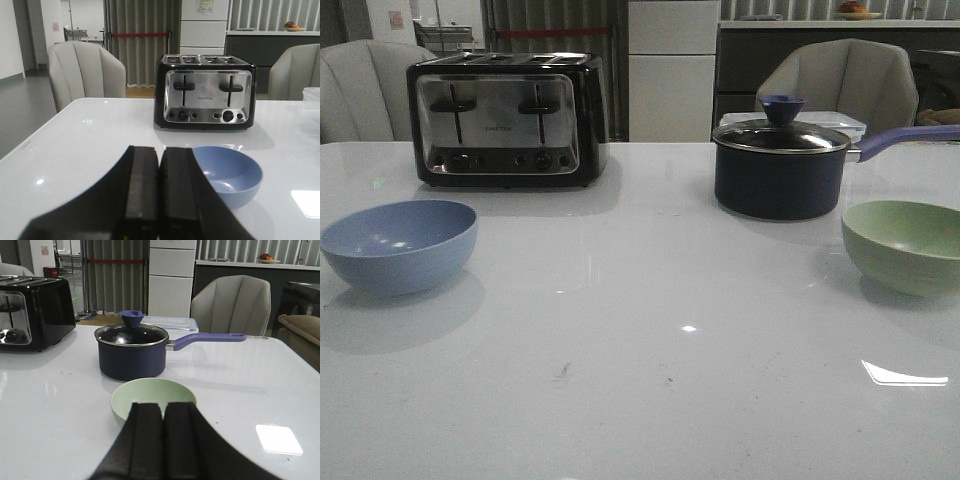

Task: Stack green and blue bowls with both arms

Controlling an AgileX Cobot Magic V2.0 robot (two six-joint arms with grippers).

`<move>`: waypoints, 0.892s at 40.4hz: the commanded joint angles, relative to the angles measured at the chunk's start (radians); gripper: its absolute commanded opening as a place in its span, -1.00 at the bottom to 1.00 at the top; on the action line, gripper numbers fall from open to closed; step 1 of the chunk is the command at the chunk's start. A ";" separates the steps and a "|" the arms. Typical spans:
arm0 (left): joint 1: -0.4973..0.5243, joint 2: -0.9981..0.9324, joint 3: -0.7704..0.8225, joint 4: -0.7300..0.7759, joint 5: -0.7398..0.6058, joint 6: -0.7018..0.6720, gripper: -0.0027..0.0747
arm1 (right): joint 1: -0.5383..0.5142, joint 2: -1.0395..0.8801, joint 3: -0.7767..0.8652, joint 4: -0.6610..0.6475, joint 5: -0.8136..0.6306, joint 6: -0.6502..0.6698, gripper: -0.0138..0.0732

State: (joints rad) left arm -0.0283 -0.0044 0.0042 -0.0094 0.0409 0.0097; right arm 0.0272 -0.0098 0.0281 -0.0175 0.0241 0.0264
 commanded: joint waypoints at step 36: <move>-0.001 -0.019 0.000 -0.003 -0.141 -0.010 -0.69 | -0.001 -0.020 -0.029 0.004 -0.126 -0.009 -0.56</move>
State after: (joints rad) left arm -0.0283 -0.0044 0.0042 -0.0094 0.0306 0.0097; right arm 0.0272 -0.0098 0.0281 -0.0175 0.0000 0.0264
